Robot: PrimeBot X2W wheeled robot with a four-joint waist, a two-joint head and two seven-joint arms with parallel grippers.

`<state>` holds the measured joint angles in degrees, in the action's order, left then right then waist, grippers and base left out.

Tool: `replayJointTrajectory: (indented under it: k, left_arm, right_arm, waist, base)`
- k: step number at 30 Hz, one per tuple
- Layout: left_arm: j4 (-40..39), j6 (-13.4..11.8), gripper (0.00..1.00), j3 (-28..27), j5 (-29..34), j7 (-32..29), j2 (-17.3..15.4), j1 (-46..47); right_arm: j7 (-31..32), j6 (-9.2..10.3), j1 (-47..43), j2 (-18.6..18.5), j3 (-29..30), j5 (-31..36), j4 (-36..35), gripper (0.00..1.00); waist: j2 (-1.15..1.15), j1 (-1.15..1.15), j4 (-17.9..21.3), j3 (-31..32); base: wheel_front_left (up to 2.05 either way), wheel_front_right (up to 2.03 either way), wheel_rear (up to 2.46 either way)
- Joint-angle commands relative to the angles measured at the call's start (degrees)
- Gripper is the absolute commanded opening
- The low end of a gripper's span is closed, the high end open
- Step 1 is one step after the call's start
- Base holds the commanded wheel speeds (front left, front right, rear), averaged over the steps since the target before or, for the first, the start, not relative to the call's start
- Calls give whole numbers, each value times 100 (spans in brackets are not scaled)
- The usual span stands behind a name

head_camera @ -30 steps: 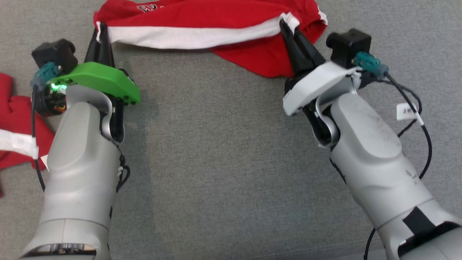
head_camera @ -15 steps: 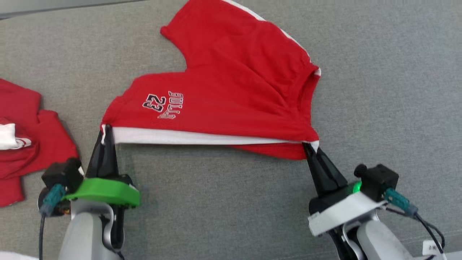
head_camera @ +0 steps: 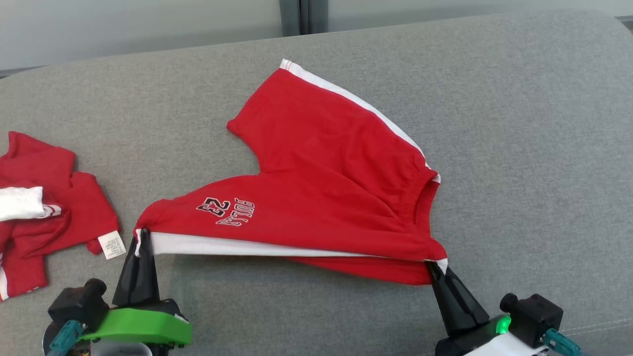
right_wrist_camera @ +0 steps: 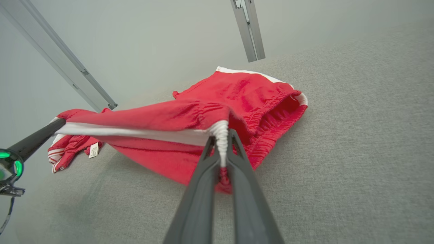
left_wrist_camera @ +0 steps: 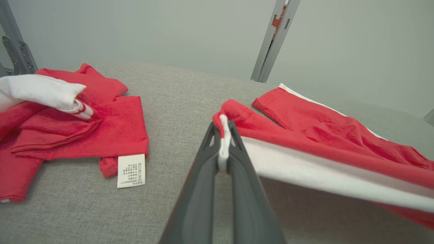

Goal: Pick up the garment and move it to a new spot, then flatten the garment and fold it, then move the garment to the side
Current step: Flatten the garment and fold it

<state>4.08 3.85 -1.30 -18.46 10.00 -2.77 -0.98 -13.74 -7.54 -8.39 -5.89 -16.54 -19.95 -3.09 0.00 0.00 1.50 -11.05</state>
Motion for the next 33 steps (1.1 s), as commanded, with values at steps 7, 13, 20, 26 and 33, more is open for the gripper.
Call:
replayJointTrajectory:
  k: [7,13,20,26,33]
  left_arm:
    - [197,48,0,162,-19,-489,-227,891]
    - [958,119,0,420,39,-1113,-391,2439]
    - [2314,191,0,747,249,-1796,-594,4355]
    - [3493,176,0,915,413,-1889,-684,5472]
    - [4547,213,0,1118,556,-1619,-617,6239]
  right_arm:
    - [159,9,632,111,139,-230,225,0]
    - [164,9,1453,244,420,-527,572,0]
    - [22,9,2419,292,443,-997,957,0]
    - [-113,9,3064,296,161,-1574,1362,0]
    - [-151,9,3399,296,-90,-1889,1616,0]
  waist:
    - [0,0,94,-361]
    - [0,0,226,-1004]
    - [0,0,716,-1689]
    - [0,0,1172,-2031]
    - [0,0,1446,-2169]
  base:
    - [0,0,0]
    - [0,0,0]
    - [0,0,0]
    - [0,0,0]
    - [0,0,0]
